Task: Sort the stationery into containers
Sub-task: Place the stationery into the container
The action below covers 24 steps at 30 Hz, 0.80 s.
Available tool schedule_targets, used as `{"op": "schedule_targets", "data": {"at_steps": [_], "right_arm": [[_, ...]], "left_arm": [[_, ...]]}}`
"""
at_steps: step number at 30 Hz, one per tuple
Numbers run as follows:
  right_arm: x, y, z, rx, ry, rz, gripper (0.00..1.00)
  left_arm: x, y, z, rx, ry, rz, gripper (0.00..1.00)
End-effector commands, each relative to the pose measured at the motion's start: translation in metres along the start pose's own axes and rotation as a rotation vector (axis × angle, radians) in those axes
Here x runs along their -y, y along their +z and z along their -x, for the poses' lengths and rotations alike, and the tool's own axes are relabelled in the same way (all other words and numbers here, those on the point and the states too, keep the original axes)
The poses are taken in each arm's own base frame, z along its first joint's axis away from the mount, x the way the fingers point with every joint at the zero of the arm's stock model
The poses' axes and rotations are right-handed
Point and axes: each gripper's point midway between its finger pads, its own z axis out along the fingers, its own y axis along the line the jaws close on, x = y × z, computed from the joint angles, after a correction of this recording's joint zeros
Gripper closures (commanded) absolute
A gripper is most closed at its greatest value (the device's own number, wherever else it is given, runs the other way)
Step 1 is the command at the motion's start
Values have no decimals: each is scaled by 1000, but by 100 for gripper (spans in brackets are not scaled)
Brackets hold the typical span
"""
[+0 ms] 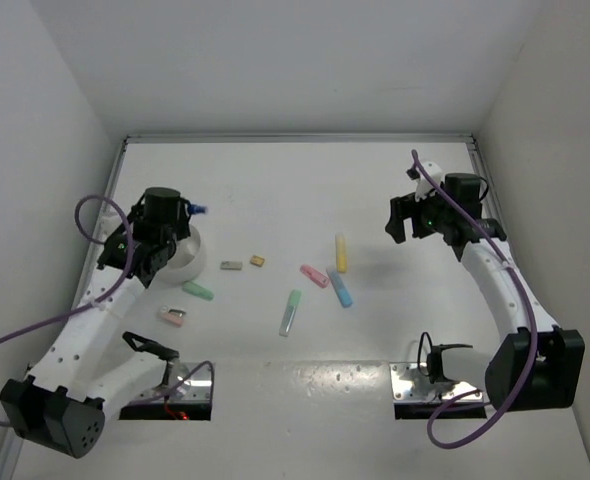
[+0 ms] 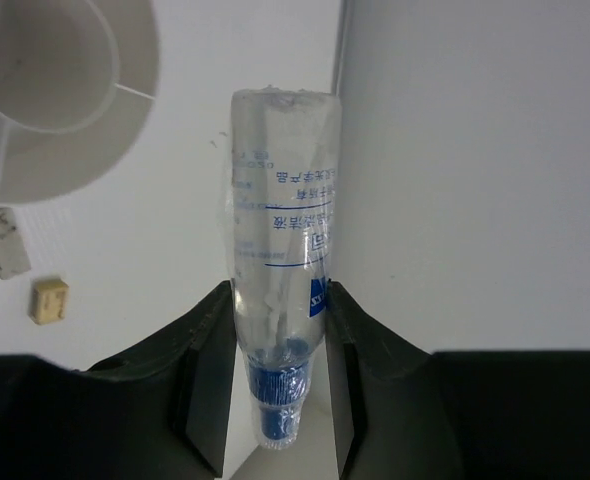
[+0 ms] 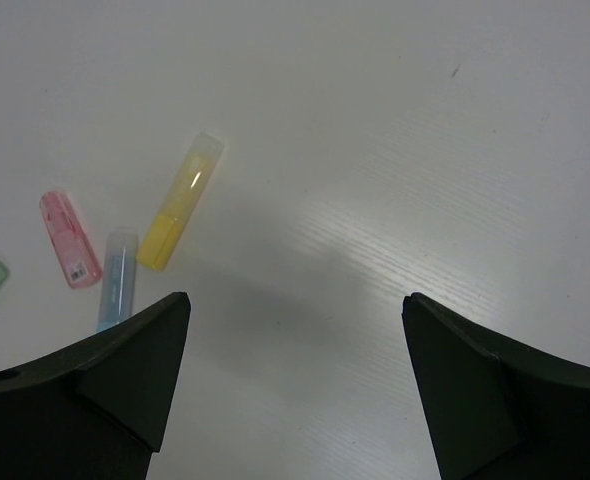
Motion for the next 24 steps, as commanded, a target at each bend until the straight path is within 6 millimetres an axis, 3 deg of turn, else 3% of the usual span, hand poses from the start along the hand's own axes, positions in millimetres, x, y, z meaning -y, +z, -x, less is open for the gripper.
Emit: {"op": "schedule_targets", "data": {"at_steps": [1, 4, 6, 7, 8, 10, 16, 24], "right_arm": [[-1, -11, 28, 83, -34, 9, 13], [-1, -11, 28, 83, -34, 9, 13], [-1, -11, 28, 83, -34, 9, 13], [-1, -10, 24, 74, -31, 11, 13], [-1, -7, 22, 63, -27, 14, 13], [-3, -7, 22, 65, -27, 24, 13], [1, -3, 15, 35, -16, 12, 13], [6, 6, 5, -6, -2, 0, 13]], "left_arm": [[-3, 14, 0, -100, -433, -28, 100], [-9, 28, 13, -105, -516, -26, 100], [-5, 27, 26, -94, -549, -47, 100], [6, 25, 29, -117, -582, -96, 100], [0, 29, 31, -131, -595, -96, 100], [13, 26, 29, -187, -621, -153, 100], [15, 27, 29, -246, -657, -141, 100], [4, 24, 28, -295, -734, -128, 100]]}}
